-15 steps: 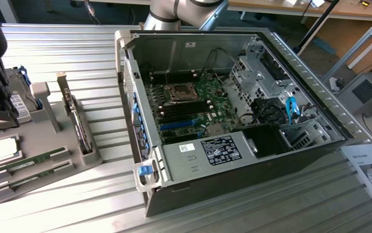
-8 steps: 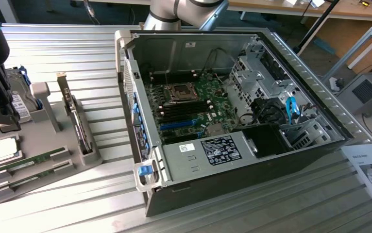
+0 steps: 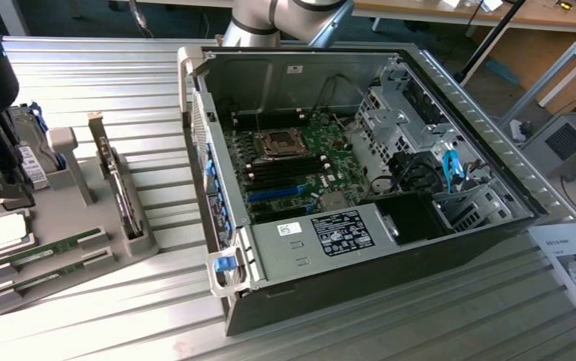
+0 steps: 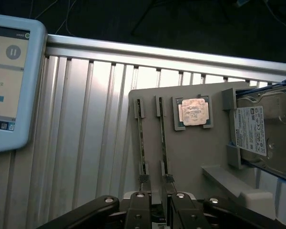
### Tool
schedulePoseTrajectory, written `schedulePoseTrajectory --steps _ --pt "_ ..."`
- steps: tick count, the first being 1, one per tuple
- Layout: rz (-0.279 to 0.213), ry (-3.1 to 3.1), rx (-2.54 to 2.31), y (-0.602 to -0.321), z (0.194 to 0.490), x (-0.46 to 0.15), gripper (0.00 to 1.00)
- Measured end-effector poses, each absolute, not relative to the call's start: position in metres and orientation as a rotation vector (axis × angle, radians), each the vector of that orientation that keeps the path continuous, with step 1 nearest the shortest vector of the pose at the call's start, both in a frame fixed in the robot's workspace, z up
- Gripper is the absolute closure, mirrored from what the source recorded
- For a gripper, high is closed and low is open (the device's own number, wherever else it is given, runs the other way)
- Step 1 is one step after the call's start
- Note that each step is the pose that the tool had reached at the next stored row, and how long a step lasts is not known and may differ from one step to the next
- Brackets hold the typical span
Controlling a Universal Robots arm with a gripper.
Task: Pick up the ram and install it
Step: 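Pick up the ram and move it above insertion slot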
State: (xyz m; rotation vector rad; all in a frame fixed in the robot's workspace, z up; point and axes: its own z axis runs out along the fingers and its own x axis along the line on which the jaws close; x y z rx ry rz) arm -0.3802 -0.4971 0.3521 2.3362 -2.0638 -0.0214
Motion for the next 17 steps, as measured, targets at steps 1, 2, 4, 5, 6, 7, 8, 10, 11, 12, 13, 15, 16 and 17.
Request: schedulePoseTrajectory --steps 1,2,4,5,6,7,8,10,11,12,13,15,16,17 --pt "-0.021 -2.064 2.336 -0.497 0.351 -0.380 0.76" --pt "-0.021 -2.064 2.336 -0.497 0.350 -0.380 0.76" --pt "-0.021 -2.064 2.336 -0.497 0.348 -0.380 0.76" --pt "-0.021 -2.064 2.336 -0.497 0.348 -0.380 0.76" --pt "-0.021 -2.064 2.336 -0.497 0.347 -0.380 0.76" --pt "-0.021 -2.064 2.336 -0.497 0.346 -0.380 0.76" --pt "-0.021 -2.064 2.336 -0.497 0.345 -0.380 0.76" --pt "-0.021 -2.064 2.336 -0.497 0.343 -0.380 0.76" --pt "-0.021 -2.064 2.336 -0.497 0.342 -0.380 0.76" --pt "-0.021 -2.064 2.336 -0.497 0.342 -0.380 0.76" --pt "-0.021 -2.064 2.336 -0.497 0.340 -0.380 0.76" --pt "-0.021 -2.064 2.336 -0.497 0.339 -0.380 0.76" --pt "-0.021 -2.064 2.336 -0.497 0.338 -0.380 0.76" --pt "-0.021 -2.064 2.336 -0.497 0.337 -0.380 0.76"
